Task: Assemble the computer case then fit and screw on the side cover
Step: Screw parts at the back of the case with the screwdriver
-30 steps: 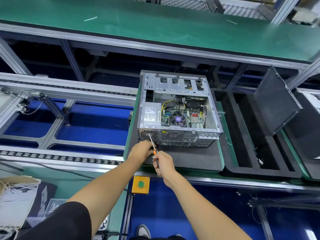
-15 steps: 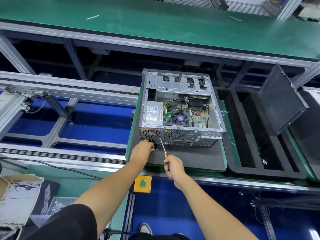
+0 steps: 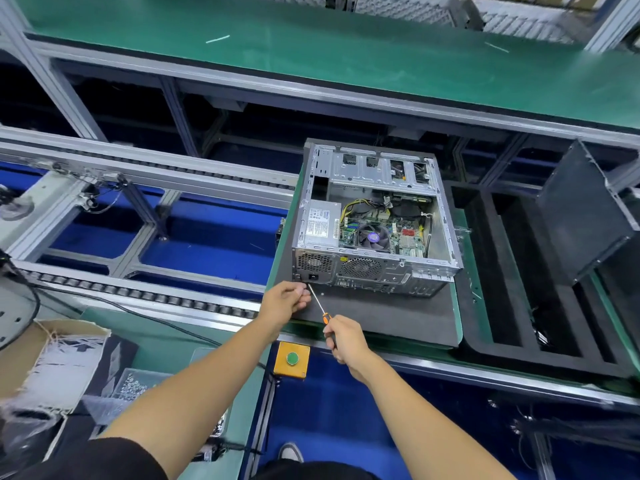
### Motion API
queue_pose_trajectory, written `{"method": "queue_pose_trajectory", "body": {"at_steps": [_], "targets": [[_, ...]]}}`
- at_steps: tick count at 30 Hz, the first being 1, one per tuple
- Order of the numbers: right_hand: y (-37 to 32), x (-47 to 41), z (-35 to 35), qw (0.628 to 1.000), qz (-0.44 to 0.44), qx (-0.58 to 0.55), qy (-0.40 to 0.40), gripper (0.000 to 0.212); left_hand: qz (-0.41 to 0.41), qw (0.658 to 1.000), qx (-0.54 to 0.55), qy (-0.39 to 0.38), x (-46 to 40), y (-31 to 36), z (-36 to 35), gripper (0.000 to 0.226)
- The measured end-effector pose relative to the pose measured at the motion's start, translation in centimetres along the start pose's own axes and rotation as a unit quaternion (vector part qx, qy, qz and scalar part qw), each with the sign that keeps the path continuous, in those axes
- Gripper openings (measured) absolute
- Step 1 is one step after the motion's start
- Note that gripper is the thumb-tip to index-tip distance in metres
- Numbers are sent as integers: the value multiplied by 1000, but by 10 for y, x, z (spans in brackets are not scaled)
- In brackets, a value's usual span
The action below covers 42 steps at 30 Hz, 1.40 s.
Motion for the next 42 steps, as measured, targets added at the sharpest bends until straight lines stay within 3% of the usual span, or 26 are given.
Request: {"method": "queue_pose_trajectory", "body": {"at_steps": [4,8,25,32,42], "targets": [[-2,6,-9,999,21,30,-17,15,32,992,116,41,11,0,-4,15],[0,10,-10,998,25,60,-16,14,39,980,181,78,17,-2,1,19],[8,12,-10,995,65,75,-5,21,86,979,182,-5,26,-5,7,28],[12,5,-12,991,84,97,34,26,127,976,176,-20,22,-6,5,32],[10,-10,-37,999,20,20,32,25,142,980,134,44,3,-9,1,25]]}}
Point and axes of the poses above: each hand's wrist, its own x-axis away from the middle knuckle, its own z-axis out of the back of the hand, y = z × x, the point moved 4 cm from there along -x, towards the middle knuckle, and after that the axes turned 10 degrees about -z, right-handed, at the moved point
